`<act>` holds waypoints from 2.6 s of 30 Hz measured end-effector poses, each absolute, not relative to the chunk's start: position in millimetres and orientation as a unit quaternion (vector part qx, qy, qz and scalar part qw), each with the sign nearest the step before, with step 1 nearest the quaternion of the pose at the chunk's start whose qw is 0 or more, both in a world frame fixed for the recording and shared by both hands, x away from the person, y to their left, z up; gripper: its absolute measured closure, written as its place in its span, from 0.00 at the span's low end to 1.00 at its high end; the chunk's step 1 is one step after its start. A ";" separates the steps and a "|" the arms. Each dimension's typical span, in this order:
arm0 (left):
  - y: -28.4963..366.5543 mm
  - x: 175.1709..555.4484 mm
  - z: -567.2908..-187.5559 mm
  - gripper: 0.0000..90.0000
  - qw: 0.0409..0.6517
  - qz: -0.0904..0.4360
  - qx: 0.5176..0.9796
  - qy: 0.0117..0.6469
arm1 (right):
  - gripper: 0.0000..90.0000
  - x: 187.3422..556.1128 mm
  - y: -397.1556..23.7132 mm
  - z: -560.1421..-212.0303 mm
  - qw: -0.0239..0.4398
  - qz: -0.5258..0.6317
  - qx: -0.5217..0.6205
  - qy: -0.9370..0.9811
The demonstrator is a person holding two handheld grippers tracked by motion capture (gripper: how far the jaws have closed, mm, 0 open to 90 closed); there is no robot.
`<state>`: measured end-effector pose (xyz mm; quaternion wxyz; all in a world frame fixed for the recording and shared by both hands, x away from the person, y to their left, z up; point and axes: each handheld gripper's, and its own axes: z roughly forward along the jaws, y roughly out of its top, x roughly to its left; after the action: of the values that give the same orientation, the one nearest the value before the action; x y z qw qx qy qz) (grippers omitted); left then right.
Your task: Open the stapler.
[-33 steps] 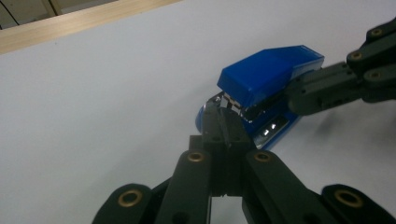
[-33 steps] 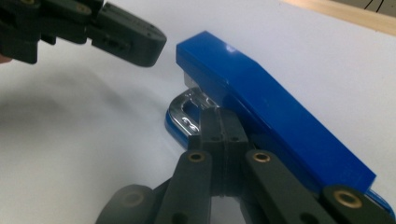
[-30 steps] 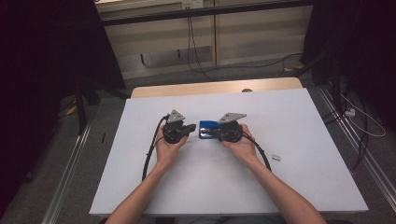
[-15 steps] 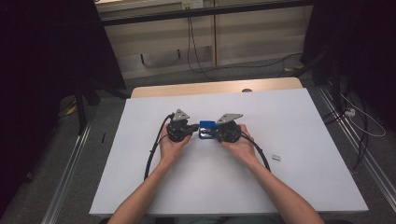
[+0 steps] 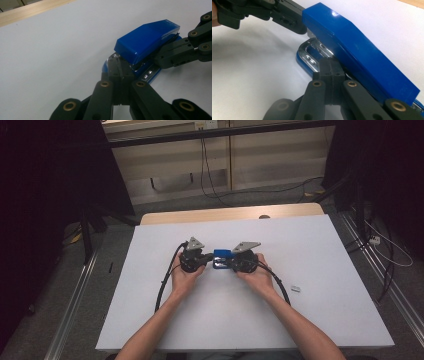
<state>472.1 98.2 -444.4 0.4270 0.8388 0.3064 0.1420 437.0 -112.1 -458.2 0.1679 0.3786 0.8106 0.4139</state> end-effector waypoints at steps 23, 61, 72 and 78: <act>98.3 471.9 -439.2 1.00 0.448 0.136 0.825 0.318 | 1.00 435.6 -111.9 -459.5 0.173 0.418 0.382 0.806; 94.5 469.9 -426.2 1.00 0.477 0.140 0.809 0.312 | 1.00 434.4 -111.1 -459.5 0.181 0.416 0.379 0.807; 94.6 469.6 -424.6 1.00 0.484 0.135 0.807 0.310 | 1.00 432.4 -113.1 -458.6 0.184 0.426 0.370 0.805; 94.4 469.8 -424.4 1.00 0.487 0.132 0.805 0.312 | 1.00 429.2 -107.9 -453.9 0.197 0.448 0.364 0.792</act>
<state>469.8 94.4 -424.4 0.4871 0.8048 0.3124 0.1321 429.2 -107.9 -453.9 0.1974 0.3643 0.7921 0.4481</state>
